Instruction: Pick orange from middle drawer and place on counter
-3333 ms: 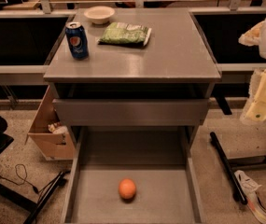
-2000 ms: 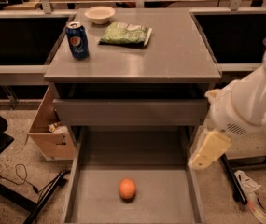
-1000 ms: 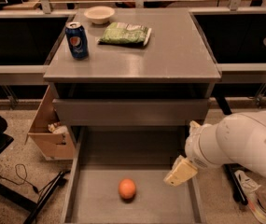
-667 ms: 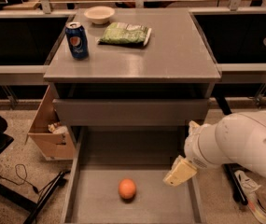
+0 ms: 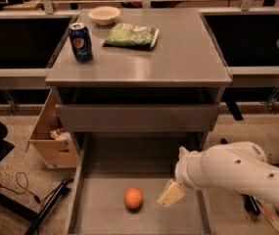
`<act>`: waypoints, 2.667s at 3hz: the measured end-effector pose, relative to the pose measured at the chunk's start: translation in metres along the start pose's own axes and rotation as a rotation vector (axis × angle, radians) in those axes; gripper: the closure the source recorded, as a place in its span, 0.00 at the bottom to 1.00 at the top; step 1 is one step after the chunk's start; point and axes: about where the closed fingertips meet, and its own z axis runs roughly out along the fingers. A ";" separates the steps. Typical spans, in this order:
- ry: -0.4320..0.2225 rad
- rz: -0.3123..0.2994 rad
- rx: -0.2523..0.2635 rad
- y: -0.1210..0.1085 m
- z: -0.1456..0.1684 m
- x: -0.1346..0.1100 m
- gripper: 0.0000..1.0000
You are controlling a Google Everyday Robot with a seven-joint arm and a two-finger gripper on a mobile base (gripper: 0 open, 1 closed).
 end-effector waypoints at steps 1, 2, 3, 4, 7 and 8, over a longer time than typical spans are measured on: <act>-0.025 -0.007 -0.056 0.016 0.062 0.006 0.00; -0.049 -0.027 -0.100 0.032 0.118 0.008 0.00; -0.082 -0.052 -0.124 0.038 0.164 0.009 0.00; -0.123 -0.054 -0.148 0.044 0.205 0.011 0.00; -0.173 -0.026 -0.277 0.089 0.275 0.017 0.42; -0.173 -0.025 -0.278 0.090 0.275 0.017 0.66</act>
Offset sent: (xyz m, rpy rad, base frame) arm 0.0249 0.0890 -0.1787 0.1019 0.0540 0.1321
